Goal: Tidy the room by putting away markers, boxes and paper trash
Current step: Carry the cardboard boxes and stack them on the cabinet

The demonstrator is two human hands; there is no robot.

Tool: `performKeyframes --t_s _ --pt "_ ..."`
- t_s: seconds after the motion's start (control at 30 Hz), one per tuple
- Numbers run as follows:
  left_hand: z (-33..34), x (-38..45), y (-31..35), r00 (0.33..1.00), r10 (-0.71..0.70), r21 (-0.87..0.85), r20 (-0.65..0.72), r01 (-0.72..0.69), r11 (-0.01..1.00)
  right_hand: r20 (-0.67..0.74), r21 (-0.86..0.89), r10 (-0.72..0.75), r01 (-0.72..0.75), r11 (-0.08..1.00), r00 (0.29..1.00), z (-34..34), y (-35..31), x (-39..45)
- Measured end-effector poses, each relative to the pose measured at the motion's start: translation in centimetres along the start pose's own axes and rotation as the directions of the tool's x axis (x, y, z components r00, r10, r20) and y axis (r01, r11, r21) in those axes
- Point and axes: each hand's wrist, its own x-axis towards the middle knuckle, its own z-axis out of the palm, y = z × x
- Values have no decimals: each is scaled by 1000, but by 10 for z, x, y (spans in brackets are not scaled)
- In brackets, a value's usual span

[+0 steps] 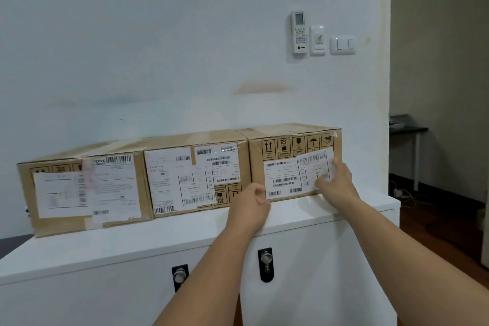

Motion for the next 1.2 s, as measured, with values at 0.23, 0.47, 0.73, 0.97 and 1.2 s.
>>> performKeyframes --t_s 0.23,0.47,0.73,0.97,1.2 --pt "6 3 -6 999 44 239 -8 -41 970 75 -92 28 -21 996 997 7 3 14" --pt "6 -14 -3 957 243 257 -159 -197 946 -49 -137 -5 -2 991 999 3 2 -3" --pt "73 -88 48 849 515 -28 -121 -521 853 -237 -161 -34 -5 987 971 -58 48 -106" --pt "198 -174 94 799 451 -136 399 -435 890 -260 -232 417 -476 849 871 -177 146 -224" --pt "329 -303 129 512 246 -121 823 -264 957 -404 -101 782 -873 477 474 -287 262 -391"
